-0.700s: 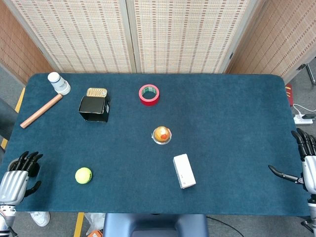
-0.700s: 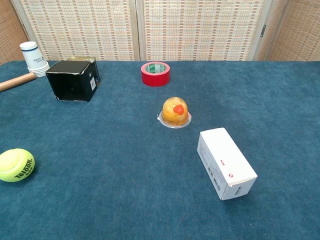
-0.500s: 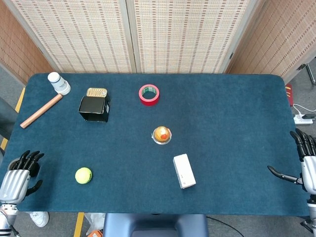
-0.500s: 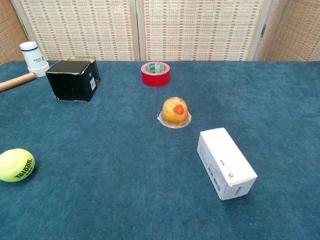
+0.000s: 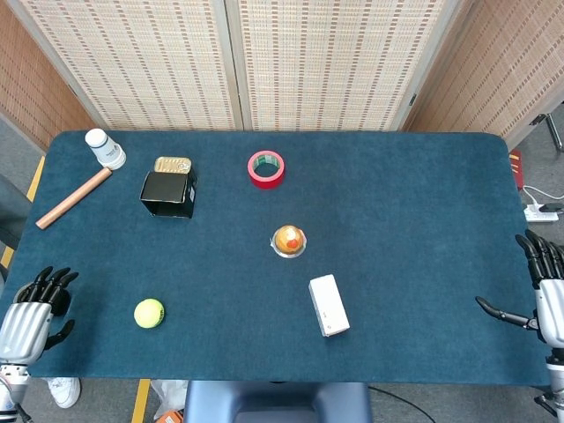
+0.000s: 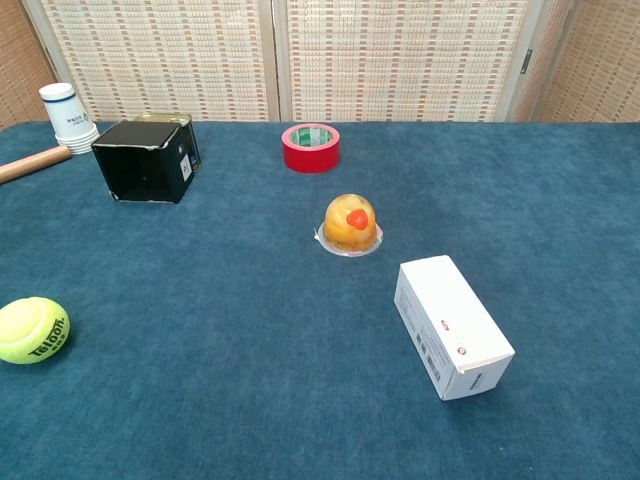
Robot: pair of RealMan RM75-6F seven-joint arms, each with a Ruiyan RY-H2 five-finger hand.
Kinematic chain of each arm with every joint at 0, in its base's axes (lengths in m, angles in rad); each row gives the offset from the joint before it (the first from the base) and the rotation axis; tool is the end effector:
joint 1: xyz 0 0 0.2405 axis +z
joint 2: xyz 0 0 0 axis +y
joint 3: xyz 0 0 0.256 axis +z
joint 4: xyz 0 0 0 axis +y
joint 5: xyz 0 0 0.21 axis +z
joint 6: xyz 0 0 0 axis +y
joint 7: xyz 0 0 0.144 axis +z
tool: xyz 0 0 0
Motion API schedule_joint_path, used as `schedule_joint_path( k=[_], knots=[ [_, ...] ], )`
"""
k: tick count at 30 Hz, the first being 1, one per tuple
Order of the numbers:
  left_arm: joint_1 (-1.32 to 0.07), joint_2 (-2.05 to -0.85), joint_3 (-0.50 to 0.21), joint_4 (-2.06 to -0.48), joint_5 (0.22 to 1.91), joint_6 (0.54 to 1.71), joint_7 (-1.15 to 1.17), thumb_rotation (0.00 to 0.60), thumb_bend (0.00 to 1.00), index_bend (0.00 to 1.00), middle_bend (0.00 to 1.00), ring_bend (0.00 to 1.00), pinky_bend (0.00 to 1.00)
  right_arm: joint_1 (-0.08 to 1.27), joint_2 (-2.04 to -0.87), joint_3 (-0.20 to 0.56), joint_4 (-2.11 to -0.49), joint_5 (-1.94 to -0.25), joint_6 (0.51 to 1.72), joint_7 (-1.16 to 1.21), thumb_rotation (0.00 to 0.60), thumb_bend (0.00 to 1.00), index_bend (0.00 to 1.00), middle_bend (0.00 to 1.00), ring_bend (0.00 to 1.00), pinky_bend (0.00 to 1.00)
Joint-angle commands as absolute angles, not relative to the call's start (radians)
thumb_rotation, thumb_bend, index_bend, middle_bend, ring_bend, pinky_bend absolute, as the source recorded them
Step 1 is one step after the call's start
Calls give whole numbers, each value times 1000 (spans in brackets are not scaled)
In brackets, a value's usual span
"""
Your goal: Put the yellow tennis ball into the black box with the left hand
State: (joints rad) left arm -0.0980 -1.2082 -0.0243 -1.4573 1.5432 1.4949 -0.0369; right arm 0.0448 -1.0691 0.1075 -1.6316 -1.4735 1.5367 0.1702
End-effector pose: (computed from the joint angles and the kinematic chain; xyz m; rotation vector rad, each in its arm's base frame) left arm -0.3267 0.1816 0.1401 -1.4392 -0.8675 -0.9051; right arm -0.3131 -0.1797 0.1898 1.2321 -0.9523 1.0486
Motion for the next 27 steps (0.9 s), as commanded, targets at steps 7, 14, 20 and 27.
schedule_joint_path(
  k=[7, 14, 20, 27],
  knots=[
    [-59, -1293, -81, -1286, 1628, 1747, -218, 439, 230, 402, 329, 241, 385, 74, -1071, 107, -1643, -1454, 1474, 132, 507, 0, 78, 0, 0, 0],
    [-60, -1403, -98, -1078, 1647, 1838, -420, 224, 191, 1000, 1000, 983, 1000, 70, -1070, 105, -1644, -1460, 1482, 138, 507, 0, 76, 0, 0, 0],
    [-61, -1388, -63, -1115, 1635, 1764, -405, 599, 321, 1000, 1000, 1000, 1000, 71, -1071, 102, -1644, -1464, 1480, 134, 507, 0, 76, 0, 0, 0],
    [-8, -1376, 19, -1120, 1662, 1756, -360, 600, 517, 1000, 1000, 1000, 1000, 71, -1069, 101, -1646, -1464, 1479, 135, 507, 0, 75, 0, 0, 0]
  ],
)
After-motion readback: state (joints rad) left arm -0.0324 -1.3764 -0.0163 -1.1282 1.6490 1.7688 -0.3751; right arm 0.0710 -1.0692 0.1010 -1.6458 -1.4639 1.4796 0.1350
